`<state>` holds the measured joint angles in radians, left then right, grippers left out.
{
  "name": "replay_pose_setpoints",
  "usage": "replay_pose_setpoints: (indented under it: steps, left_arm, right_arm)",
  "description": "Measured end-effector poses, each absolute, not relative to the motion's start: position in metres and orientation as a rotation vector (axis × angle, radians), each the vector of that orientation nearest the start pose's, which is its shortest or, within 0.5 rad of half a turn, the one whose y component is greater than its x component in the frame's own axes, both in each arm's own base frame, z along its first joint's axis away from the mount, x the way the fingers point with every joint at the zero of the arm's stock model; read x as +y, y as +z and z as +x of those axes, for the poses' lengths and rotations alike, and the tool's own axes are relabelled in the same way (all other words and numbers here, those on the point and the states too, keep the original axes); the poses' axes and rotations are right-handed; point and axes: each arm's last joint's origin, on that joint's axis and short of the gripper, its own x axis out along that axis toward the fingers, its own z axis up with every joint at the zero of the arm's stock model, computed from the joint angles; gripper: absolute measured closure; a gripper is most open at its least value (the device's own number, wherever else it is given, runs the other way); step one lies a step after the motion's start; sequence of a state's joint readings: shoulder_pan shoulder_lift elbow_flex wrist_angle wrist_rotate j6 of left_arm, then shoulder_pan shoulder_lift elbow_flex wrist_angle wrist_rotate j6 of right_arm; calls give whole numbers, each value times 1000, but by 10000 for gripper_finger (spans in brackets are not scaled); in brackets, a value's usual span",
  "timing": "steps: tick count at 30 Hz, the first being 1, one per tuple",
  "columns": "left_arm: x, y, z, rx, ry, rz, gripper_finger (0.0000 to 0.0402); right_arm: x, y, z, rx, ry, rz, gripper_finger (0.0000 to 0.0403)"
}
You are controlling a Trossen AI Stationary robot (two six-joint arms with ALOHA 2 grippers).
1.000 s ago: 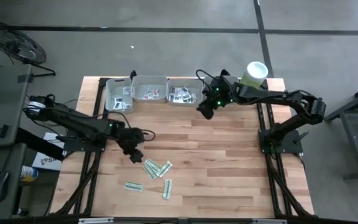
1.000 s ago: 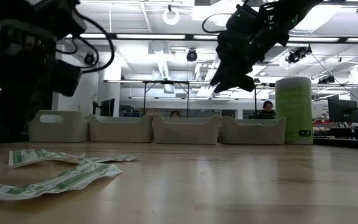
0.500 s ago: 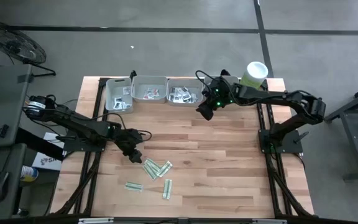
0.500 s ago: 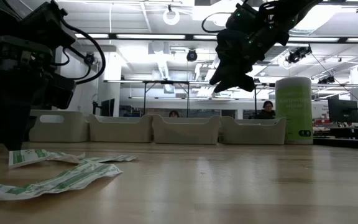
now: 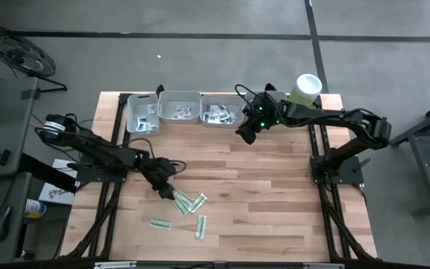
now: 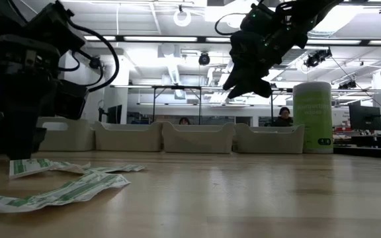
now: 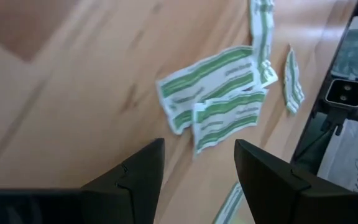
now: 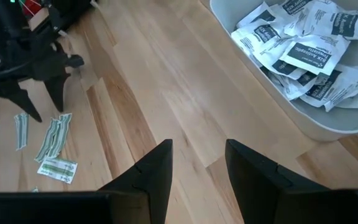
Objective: Pick & Place First Aid Supplies
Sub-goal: Put the green bandage into the right gray bin
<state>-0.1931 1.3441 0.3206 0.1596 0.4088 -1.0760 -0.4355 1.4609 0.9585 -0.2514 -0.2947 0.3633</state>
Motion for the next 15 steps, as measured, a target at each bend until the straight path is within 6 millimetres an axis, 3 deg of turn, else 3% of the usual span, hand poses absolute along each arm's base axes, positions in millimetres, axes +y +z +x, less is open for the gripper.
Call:
replay_pose_setpoints:
  steps: [9,15]
  left_arm:
    - [-71,102,196,1122,-58,-1065,204]
    - [-73,101,196,1102,-19,-1077,206]
  right_arm:
    - [-121,235,279,680,-263,624,261]
    - [-121,235,279,680,-263,624,261]
